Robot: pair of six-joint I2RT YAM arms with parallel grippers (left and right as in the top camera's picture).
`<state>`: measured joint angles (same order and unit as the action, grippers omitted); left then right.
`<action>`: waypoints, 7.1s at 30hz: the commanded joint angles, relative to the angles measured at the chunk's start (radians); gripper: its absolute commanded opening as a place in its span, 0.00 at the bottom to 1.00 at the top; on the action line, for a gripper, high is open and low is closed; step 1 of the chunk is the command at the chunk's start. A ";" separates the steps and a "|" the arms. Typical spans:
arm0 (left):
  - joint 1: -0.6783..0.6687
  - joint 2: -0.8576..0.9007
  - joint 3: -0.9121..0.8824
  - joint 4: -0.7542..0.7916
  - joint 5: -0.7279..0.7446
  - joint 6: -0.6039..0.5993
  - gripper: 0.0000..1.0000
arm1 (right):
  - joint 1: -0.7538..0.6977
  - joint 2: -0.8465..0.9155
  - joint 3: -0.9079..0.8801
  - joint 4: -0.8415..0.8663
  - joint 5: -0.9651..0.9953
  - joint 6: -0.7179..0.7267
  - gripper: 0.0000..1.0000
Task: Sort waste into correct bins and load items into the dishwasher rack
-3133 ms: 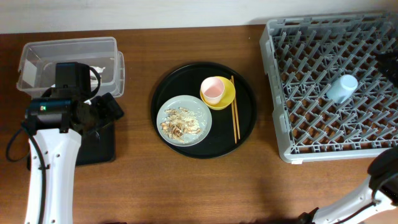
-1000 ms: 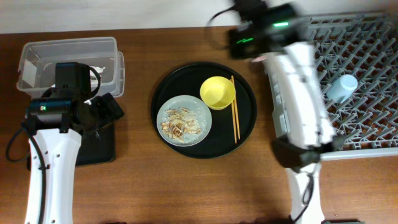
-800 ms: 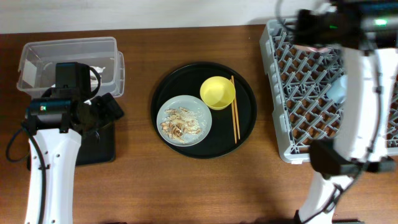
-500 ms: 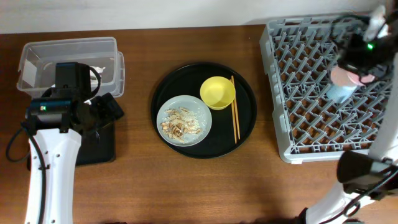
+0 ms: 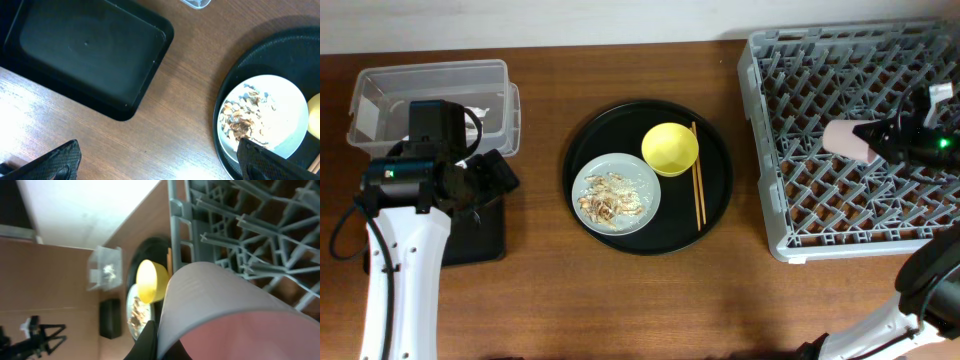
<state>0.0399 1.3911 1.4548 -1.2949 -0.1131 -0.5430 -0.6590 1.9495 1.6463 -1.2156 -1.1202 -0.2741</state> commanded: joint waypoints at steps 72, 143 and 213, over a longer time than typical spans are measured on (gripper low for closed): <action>0.004 -0.013 0.001 -0.001 -0.015 -0.010 0.99 | 0.296 -0.258 -0.203 0.065 0.817 0.492 0.50; 0.004 -0.013 0.001 -0.001 -0.015 -0.010 0.99 | -0.108 -0.271 -0.097 0.124 0.455 0.452 0.66; 0.004 -0.013 0.001 -0.001 -0.015 -0.010 0.99 | 1.215 0.141 0.172 0.495 1.139 0.649 0.04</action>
<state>0.0399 1.3911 1.4551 -1.2949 -0.1135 -0.5430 0.5533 2.1220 1.6863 -0.6559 0.0635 0.3653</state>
